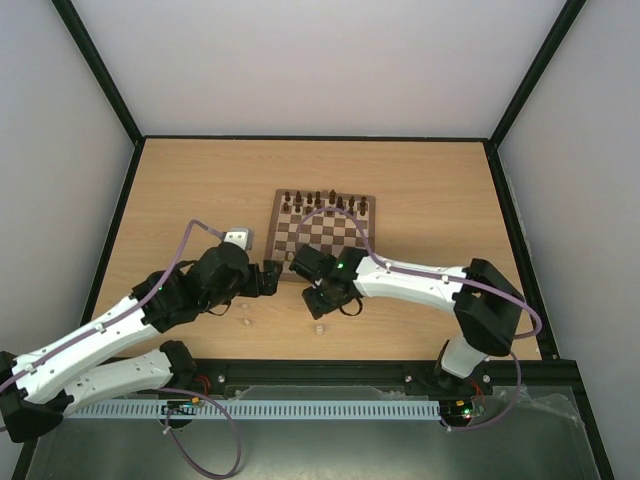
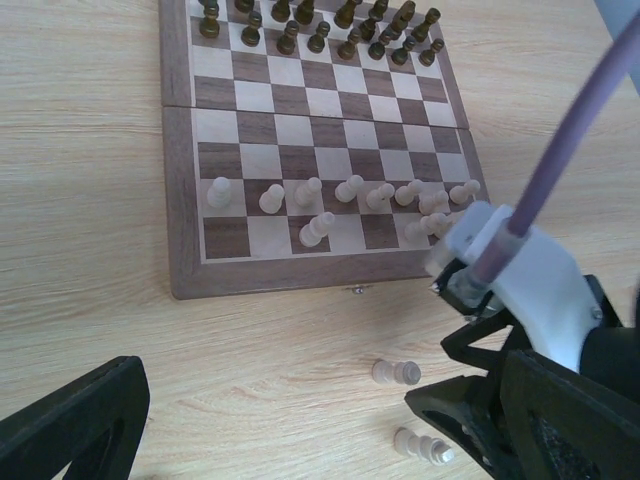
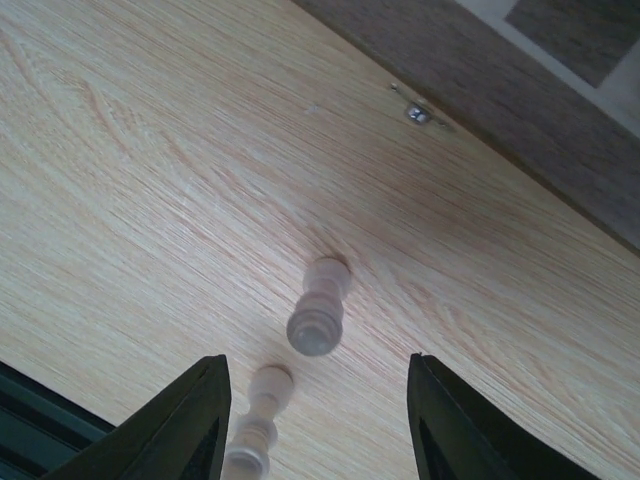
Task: Set up the chess pieces on the board
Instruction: Pick up the chess piece at the center of the board, then place the chess piece on the chessboard.
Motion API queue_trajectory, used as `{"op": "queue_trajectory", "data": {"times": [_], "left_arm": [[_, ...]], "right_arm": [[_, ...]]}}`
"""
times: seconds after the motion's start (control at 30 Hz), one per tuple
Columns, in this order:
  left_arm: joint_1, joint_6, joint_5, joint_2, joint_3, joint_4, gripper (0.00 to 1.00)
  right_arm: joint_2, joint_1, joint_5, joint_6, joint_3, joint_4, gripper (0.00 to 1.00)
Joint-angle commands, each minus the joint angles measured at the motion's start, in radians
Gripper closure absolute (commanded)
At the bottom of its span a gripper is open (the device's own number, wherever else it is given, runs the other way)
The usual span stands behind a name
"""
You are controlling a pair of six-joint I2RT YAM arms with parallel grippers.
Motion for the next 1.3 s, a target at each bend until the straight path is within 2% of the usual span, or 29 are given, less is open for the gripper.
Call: {"op": "queue_trajectory", "data": {"times": [0.0, 0.2, 0.37, 0.7, 1.07, 1.27], "left_arm": [[-0.003, -0.009, -0.034, -0.048, 0.007, -0.038, 0.01], [-0.003, -0.011, -0.036, -0.097, 0.013, -0.068, 0.01], [-0.003, -0.02, -0.04, -0.125, 0.007, -0.085, 0.01], [-0.003, -0.021, -0.043, -0.146, 0.021, -0.108, 0.01], [-0.003, 0.019, -0.065, -0.104, 0.051, -0.081, 0.01], [-0.003, 0.03, -0.076, -0.082, 0.062, -0.075, 0.01]], "right_arm": [[0.059, 0.017, 0.011, -0.008, 0.042, -0.023, 0.52], [0.119, 0.023, 0.023, 0.004, 0.065, -0.043, 0.66], [0.164, 0.026, 0.049, 0.005, 0.098, -0.072, 0.7], [0.178, 0.026, 0.066, 0.005, 0.124, -0.091, 0.97], [0.106, 0.005, 0.158, -0.038, 0.242, -0.196, 0.99], [0.059, -0.116, 0.08, -0.093, 0.27, -0.157, 0.99]]}}
